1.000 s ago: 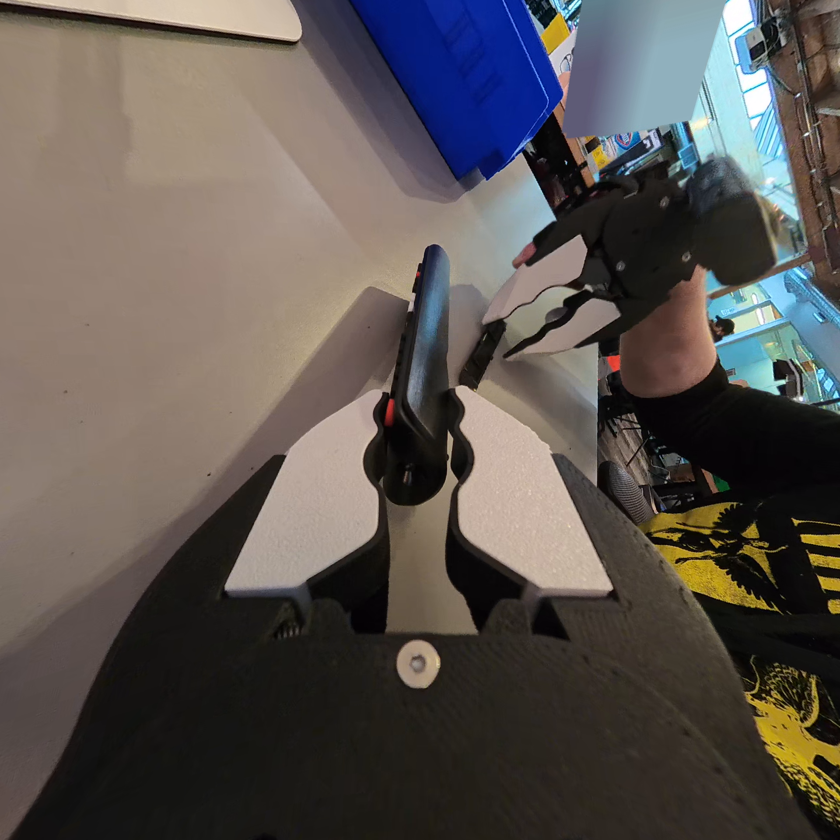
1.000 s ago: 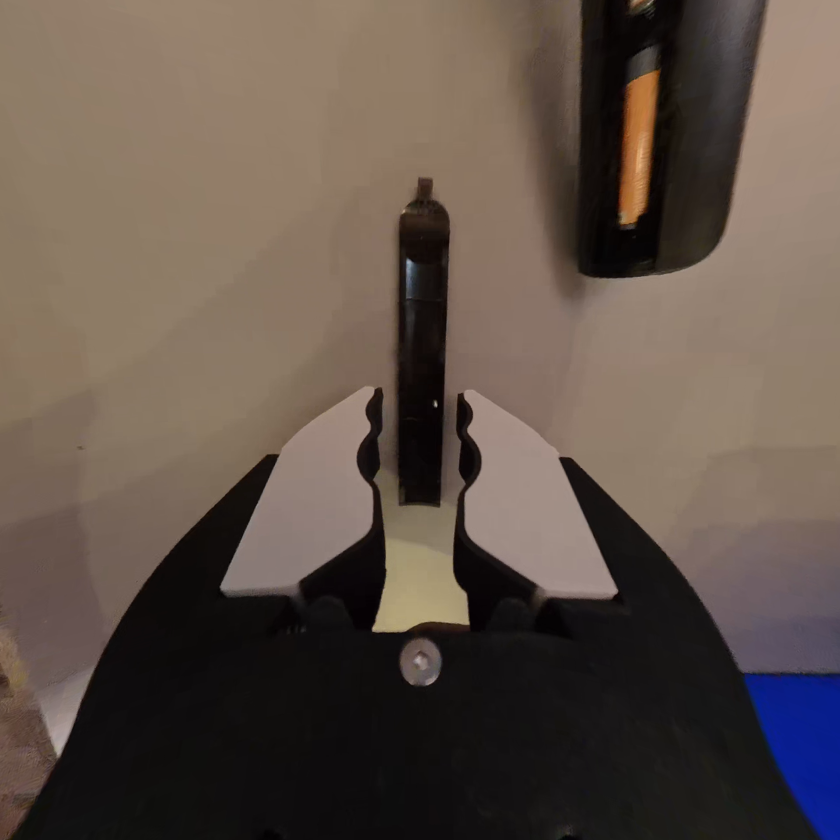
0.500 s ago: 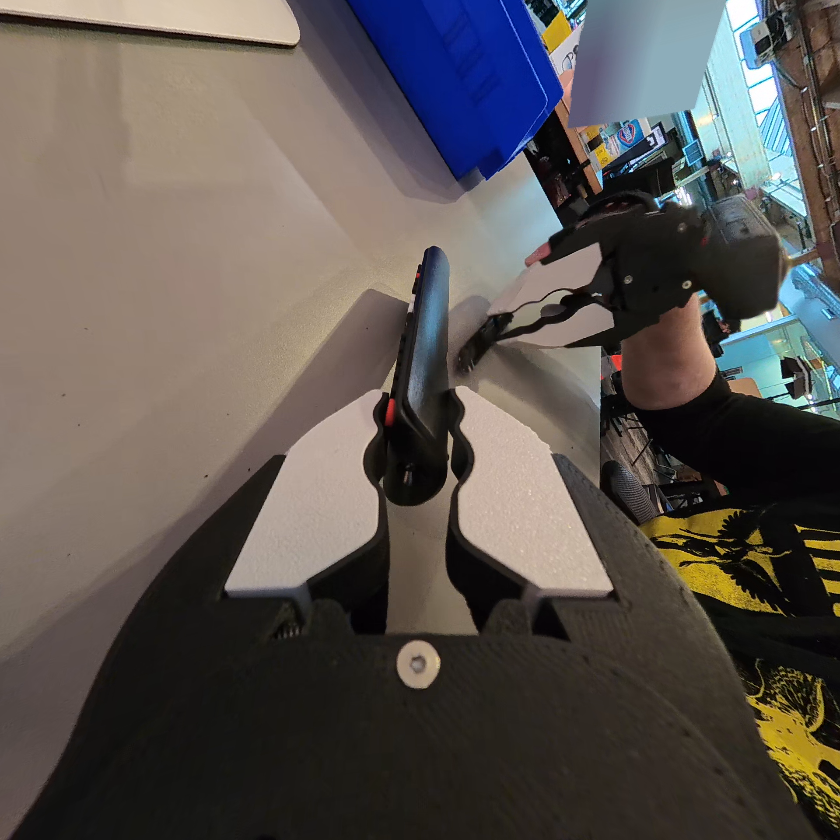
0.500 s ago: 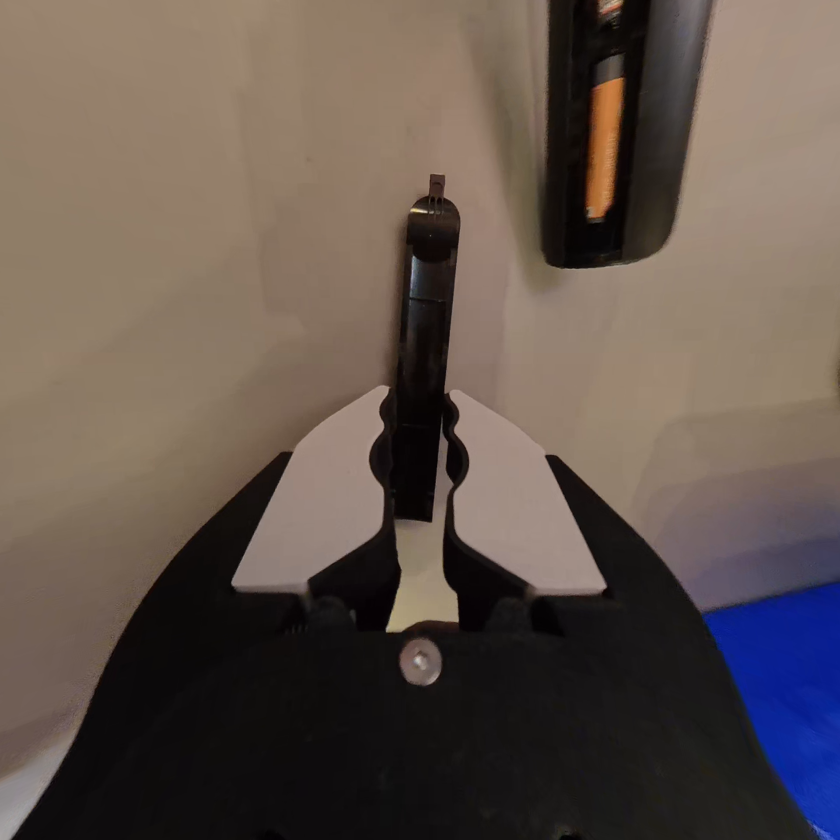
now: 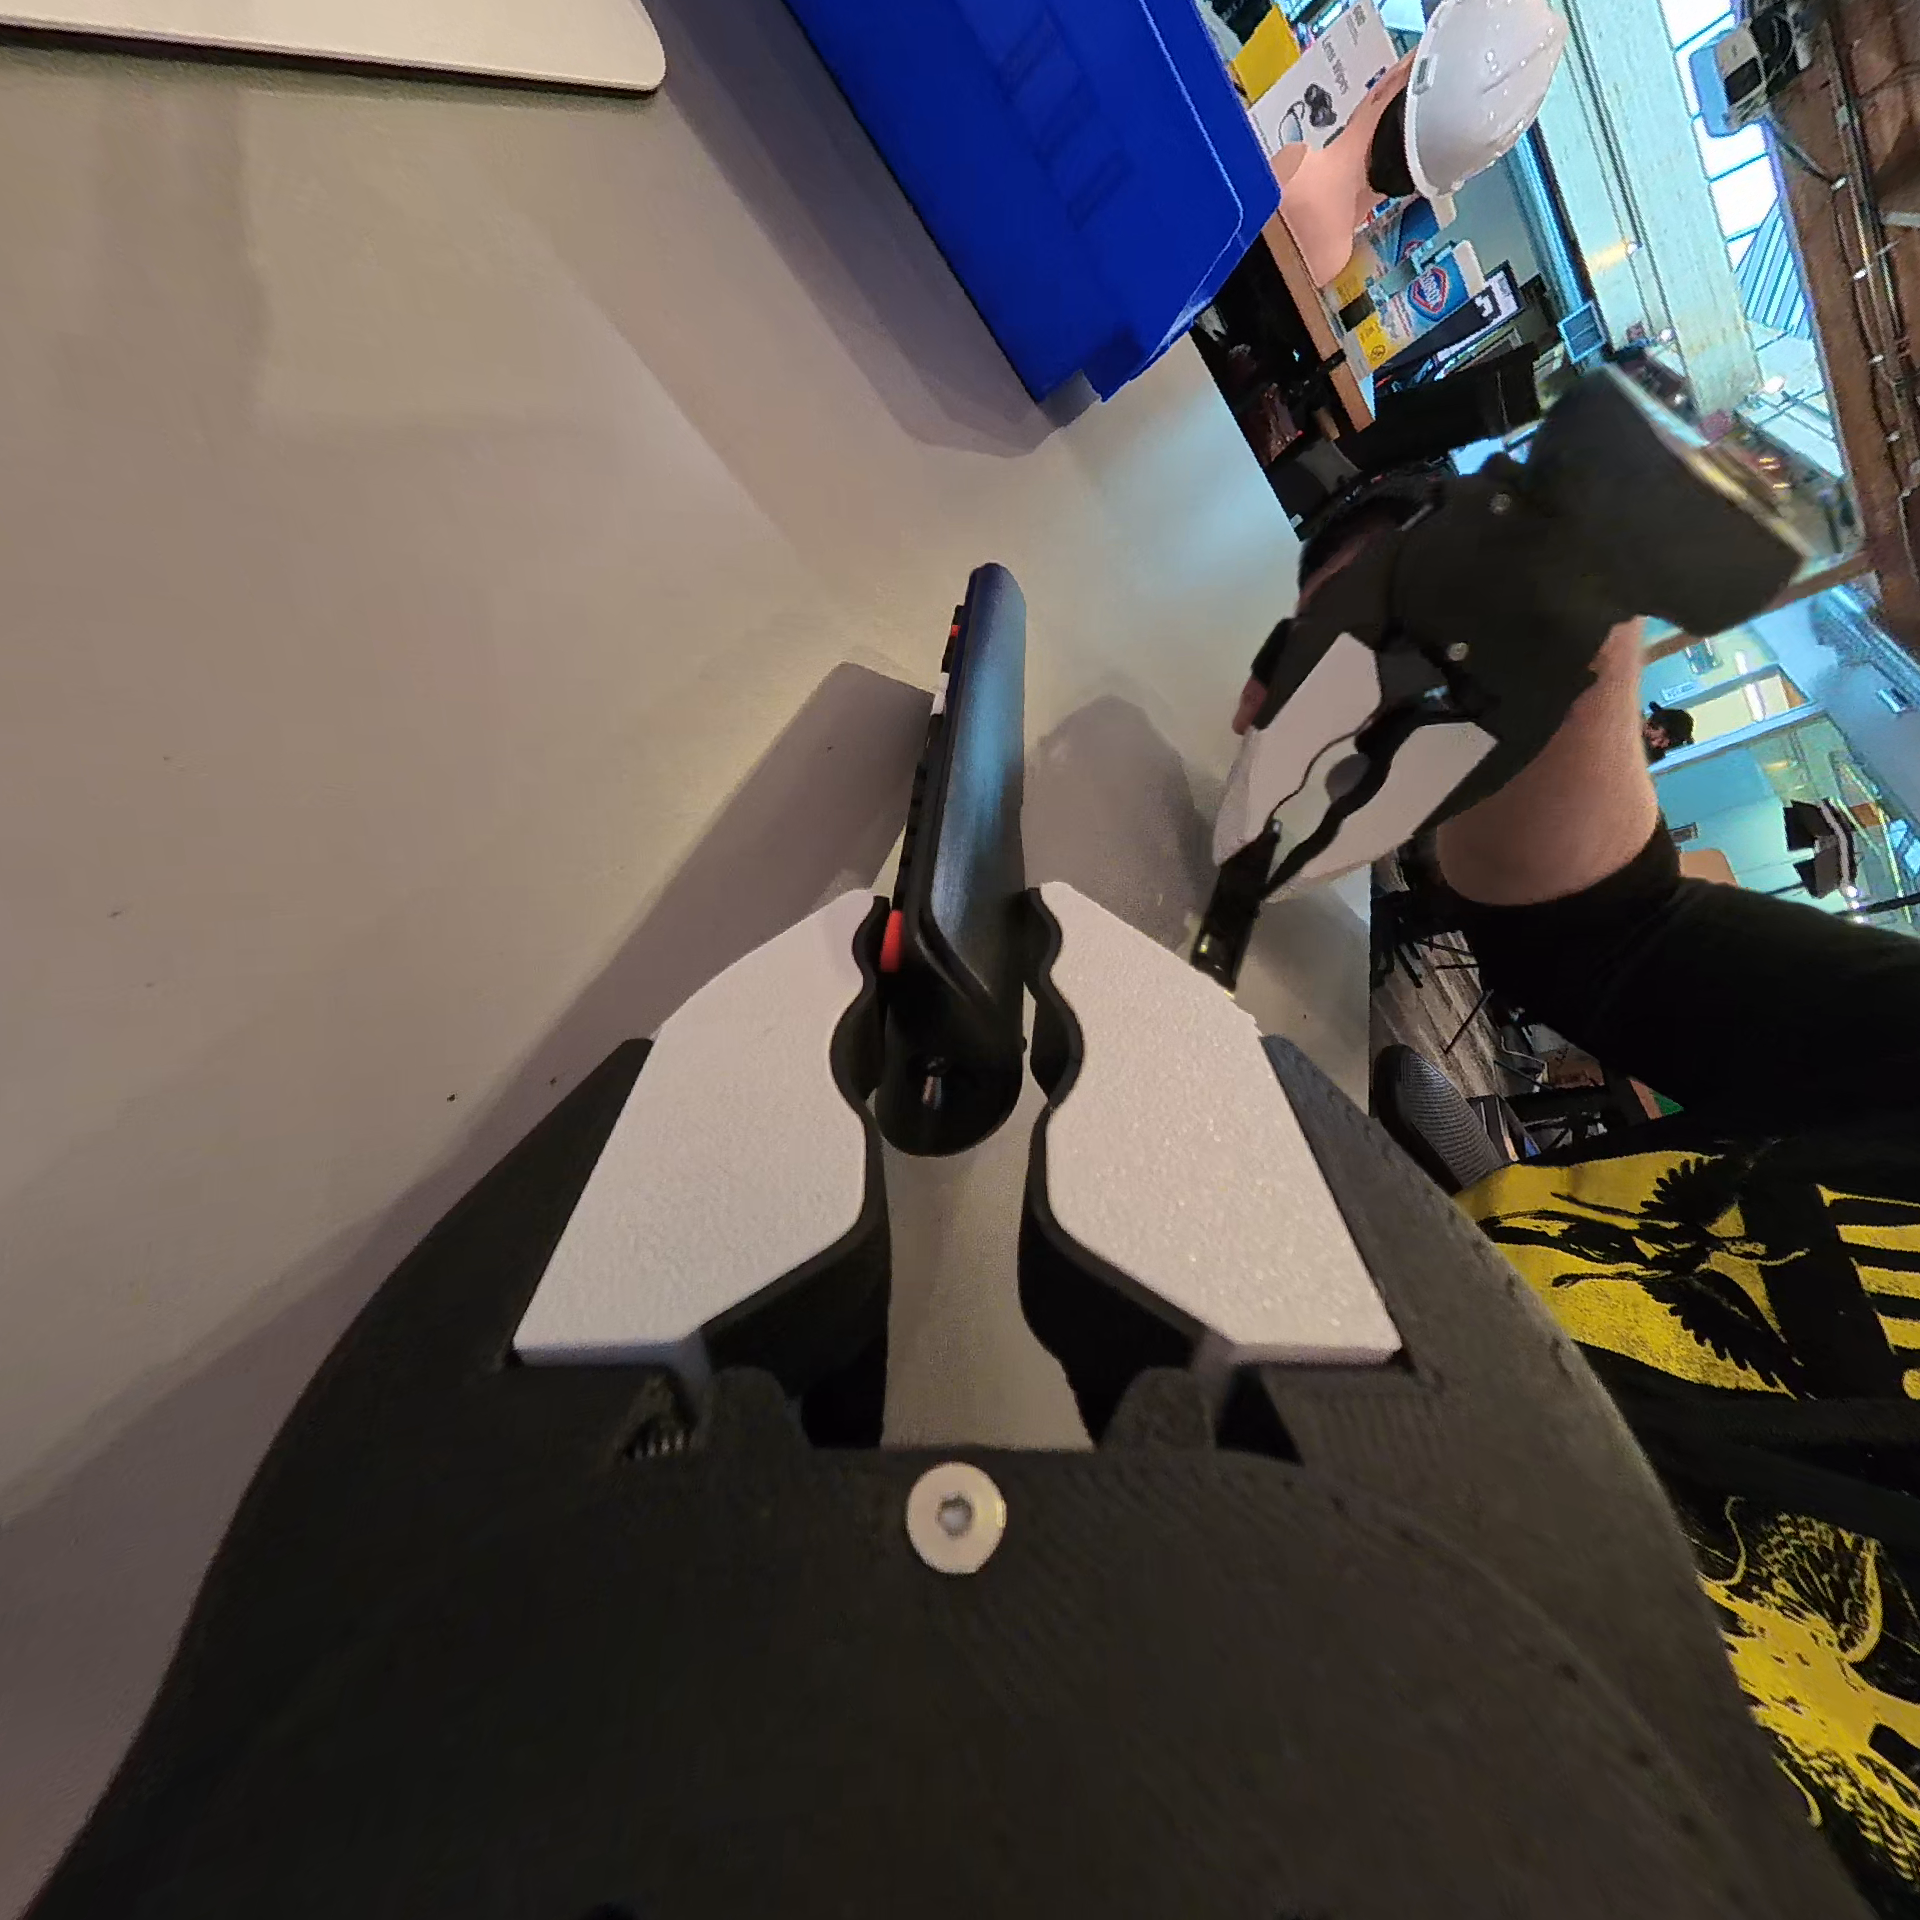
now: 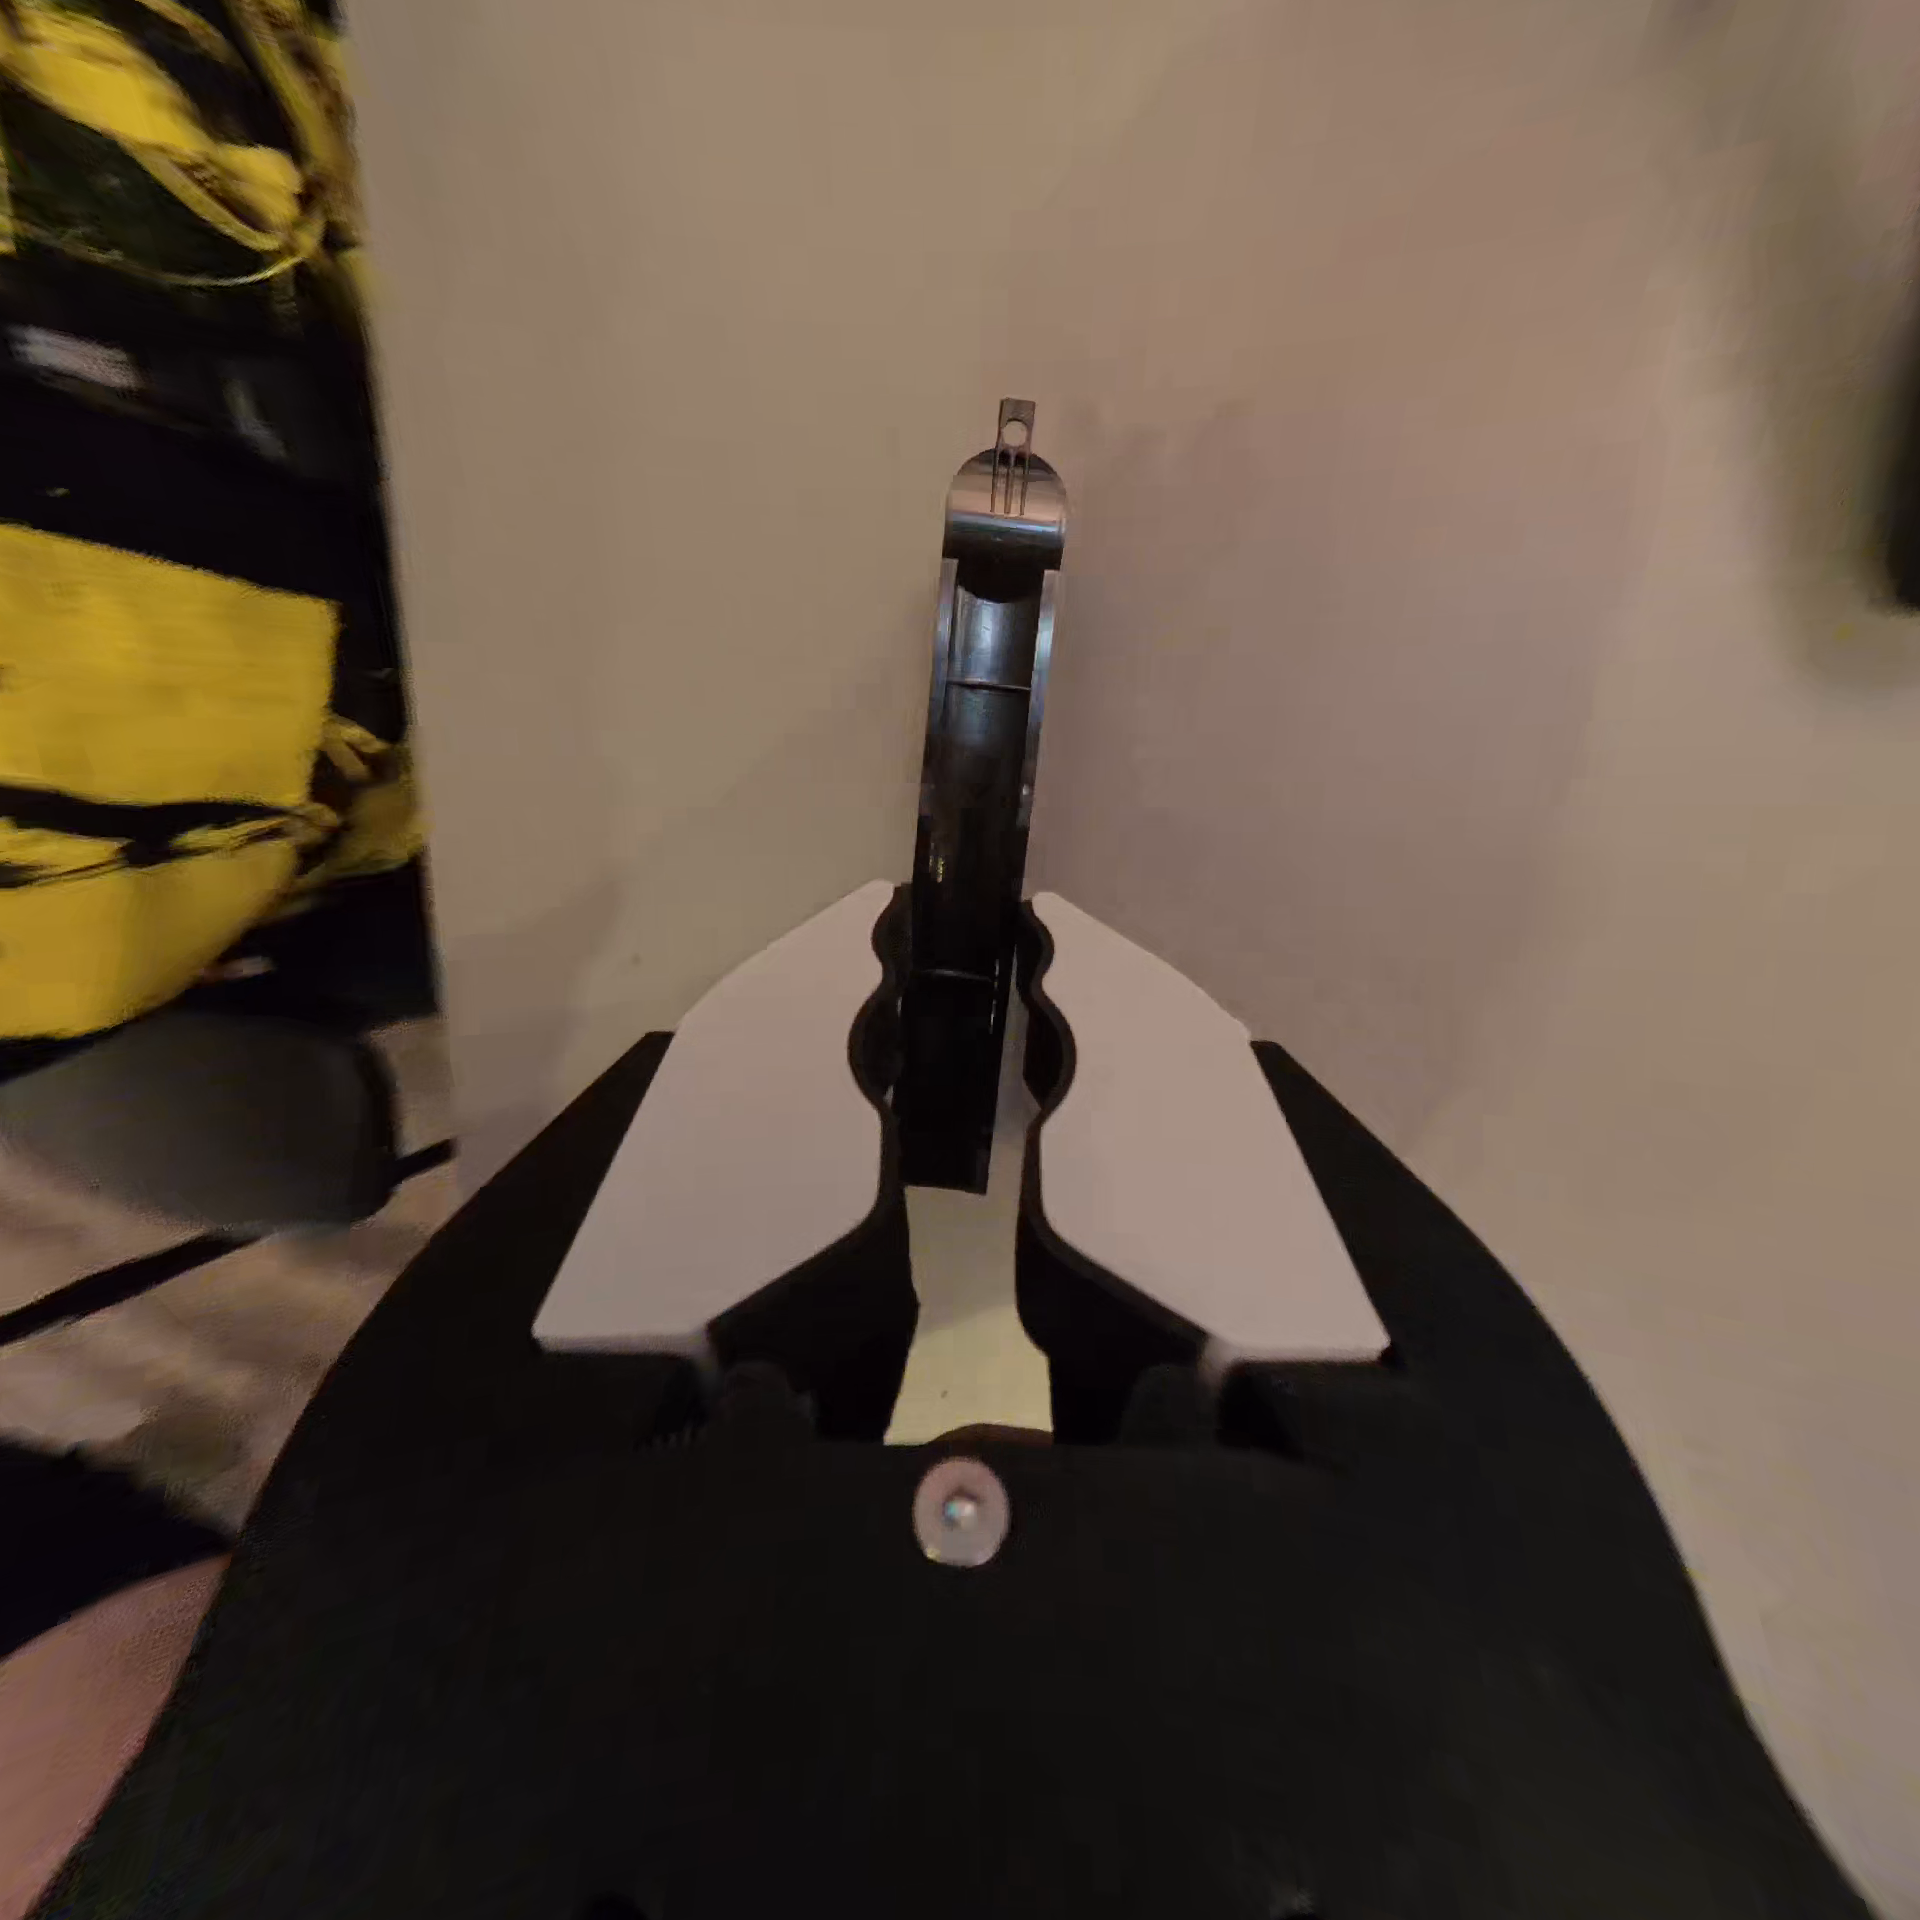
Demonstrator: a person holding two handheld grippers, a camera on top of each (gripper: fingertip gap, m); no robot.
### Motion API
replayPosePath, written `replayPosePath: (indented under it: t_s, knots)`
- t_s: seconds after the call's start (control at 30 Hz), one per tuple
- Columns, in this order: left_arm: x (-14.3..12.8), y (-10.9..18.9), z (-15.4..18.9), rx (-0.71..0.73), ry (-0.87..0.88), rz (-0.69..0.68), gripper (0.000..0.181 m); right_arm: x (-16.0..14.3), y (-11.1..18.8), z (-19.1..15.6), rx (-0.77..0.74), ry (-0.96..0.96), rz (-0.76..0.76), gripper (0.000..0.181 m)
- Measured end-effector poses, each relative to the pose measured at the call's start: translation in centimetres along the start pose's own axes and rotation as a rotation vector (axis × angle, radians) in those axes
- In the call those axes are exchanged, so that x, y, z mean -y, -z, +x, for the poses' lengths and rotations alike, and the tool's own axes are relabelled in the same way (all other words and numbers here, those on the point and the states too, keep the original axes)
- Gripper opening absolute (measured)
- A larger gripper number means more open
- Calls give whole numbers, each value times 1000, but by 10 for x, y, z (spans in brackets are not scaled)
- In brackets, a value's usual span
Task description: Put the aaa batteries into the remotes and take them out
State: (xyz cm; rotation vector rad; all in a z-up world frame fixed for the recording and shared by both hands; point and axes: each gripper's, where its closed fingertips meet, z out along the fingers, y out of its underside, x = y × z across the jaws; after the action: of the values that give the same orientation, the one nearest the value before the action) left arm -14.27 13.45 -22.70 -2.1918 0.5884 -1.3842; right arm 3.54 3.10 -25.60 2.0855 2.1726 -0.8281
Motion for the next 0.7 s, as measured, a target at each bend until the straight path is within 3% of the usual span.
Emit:
replayPosePath:
  t_s: [0.1, 0.17, 0.27, 0.4, 0.6, 0.7]
  knots:
    - [-1, -1, 1, -1, -4, -3, 24, -14, -3, 8, 91, -94, -90, 18]
    - [-1, 0, 1, 0, -6, -4, 24, -8, -1, 24, 7, -83, -101, 22]
    - [0, 0, 1, -1, -4, -2, 24, 2, 4, 36, -142, 5, -108, 47]
    - [0, 0, 1, -1, -5, -3, 24, 5, 8, 30, -297, 60, -93, 40]
    - [-1, -2, 5, -6, -16, -10, 24, -5, -9, 12, -549, 95, -99, 31]
    - [-1, -4, 6, -9, -17, -13, 24, -6, -12, 13, -562, 51, -29, 22]
